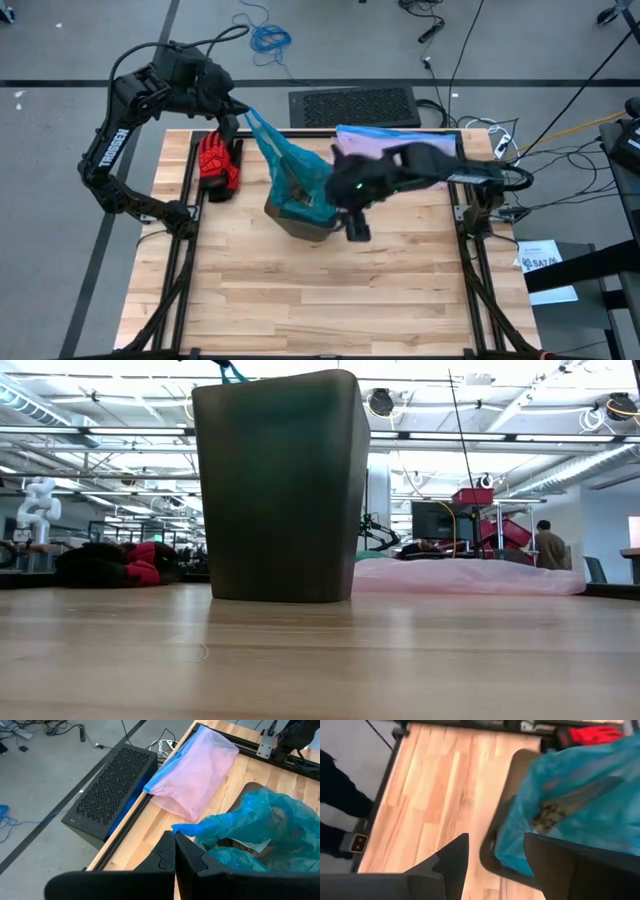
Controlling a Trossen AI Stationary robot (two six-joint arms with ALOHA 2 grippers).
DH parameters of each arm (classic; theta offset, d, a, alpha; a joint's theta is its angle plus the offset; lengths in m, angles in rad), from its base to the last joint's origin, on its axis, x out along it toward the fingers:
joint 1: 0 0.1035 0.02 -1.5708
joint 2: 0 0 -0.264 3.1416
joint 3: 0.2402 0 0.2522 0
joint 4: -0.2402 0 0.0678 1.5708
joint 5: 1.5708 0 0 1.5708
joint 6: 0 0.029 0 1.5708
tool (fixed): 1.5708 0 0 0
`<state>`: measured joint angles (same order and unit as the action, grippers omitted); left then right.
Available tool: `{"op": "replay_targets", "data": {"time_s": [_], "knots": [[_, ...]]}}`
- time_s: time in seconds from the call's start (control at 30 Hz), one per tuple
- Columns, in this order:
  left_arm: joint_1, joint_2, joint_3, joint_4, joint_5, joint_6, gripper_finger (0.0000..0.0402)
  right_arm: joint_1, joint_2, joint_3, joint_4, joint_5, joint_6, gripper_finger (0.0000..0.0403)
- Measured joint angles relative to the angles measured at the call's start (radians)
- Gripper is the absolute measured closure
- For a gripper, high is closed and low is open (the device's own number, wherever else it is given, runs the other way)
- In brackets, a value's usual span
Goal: Place trash/remove bag and relplace
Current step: Remove the blue trash bag from the black trash bin
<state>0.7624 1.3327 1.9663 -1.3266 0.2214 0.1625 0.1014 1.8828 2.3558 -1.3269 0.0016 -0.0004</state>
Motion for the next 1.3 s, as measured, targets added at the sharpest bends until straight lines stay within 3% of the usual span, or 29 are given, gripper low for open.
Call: {"op": "replay_targets", "data": {"time_s": [0.33, 0.57, 0.67, 0.83, 0.93, 1.07, 1.2, 1.3], "knots": [[0.0, 0.0, 0.0, 0.0, 0.0, 0.001, 0.0402, -0.002, 0.161, 0.0, -0.007, 0.02, -0.025, 0.0224], [0.0, 0.0, 0.0, -0.002, 0.0, 0.001, 0.0402, -0.043, 0.228, 0.0, -0.033, 0.026, 0.055, 0.0235], [0.0, 0.0, 0.0, -0.002, 0.0, 0.001, 0.0402, -0.052, 0.23, -0.001, -0.062, 0.038, 0.063, 0.0268], [0.0, 0.0, 0.0, -0.002, 0.0, 0.002, 0.0402, -0.074, 0.219, 0.0, -0.095, 0.055, 0.067, 0.0385], [0.0, 0.0, 0.0, -0.001, 0.0, 0.002, 0.0402, -0.096, 0.198, 0.0, -0.1, -0.022, 0.086, 0.0398], [-0.001, 0.0, 0.0, -0.001, 0.0, 0.003, 0.0402, -0.122, 0.16, 0.0, -0.084, -0.105, 0.098, 0.0399], [-0.001, 0.0, 0.0, 0.0, 0.0, 0.005, 0.0402, -0.102, 0.117, 0.001, -0.082, -0.043, -0.006, 0.0381], [-0.001, 0.0, 0.0, 0.0, 0.0, 0.007, 0.0402, -0.068, 0.115, 0.002, -0.094, 0.044, -0.053, 0.0344]]}}
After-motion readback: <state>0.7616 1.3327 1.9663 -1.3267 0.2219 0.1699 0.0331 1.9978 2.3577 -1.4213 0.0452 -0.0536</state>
